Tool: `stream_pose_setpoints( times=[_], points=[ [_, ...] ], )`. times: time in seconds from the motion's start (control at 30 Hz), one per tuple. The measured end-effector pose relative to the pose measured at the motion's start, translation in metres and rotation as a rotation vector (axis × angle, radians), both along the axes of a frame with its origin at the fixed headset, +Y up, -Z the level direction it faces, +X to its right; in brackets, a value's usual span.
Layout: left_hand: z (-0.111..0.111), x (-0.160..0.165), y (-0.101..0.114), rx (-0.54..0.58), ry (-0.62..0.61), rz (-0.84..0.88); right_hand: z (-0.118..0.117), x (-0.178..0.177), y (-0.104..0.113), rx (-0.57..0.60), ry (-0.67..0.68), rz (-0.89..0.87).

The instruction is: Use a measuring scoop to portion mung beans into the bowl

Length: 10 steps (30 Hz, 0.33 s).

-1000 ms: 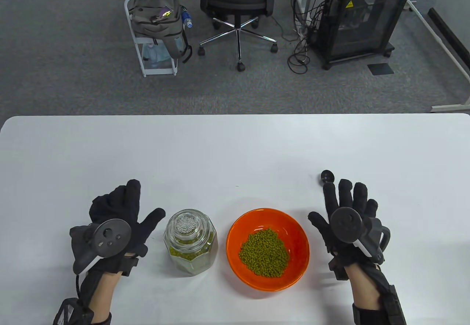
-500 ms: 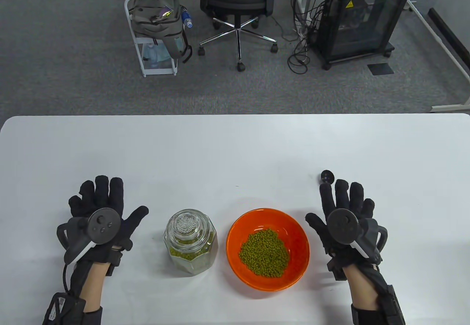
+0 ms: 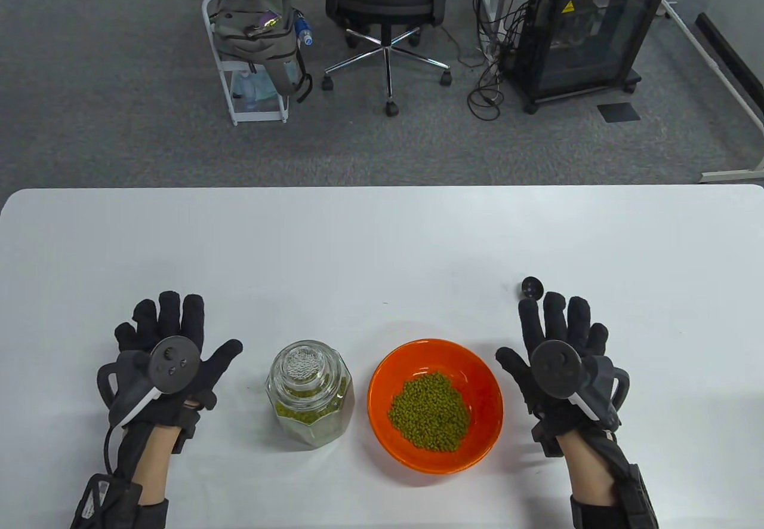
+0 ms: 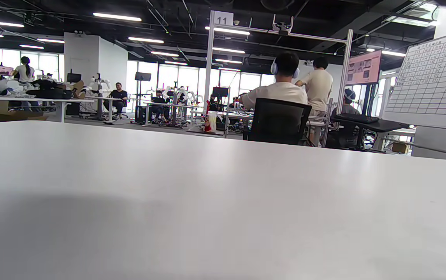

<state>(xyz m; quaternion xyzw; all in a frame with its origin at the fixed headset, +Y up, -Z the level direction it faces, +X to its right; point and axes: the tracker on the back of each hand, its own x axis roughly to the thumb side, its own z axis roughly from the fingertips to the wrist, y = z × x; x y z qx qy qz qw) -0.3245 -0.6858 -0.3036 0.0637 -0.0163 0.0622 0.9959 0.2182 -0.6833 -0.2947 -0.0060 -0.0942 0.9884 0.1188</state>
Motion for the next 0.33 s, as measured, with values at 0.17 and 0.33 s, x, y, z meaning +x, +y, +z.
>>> stream_pose_setpoints(
  times=[0.17,0.33],
  points=[
    [-0.0001,-0.0002,-0.0009,0.004,-0.004,0.001,0.0003,0.0,-0.0001,-0.008,-0.002,0.001],
    [-0.0008,0.0007,-0.003,-0.005,-0.006,-0.005,0.0002,0.0005,-0.0002,-0.007,-0.002,-0.002]
  ],
)
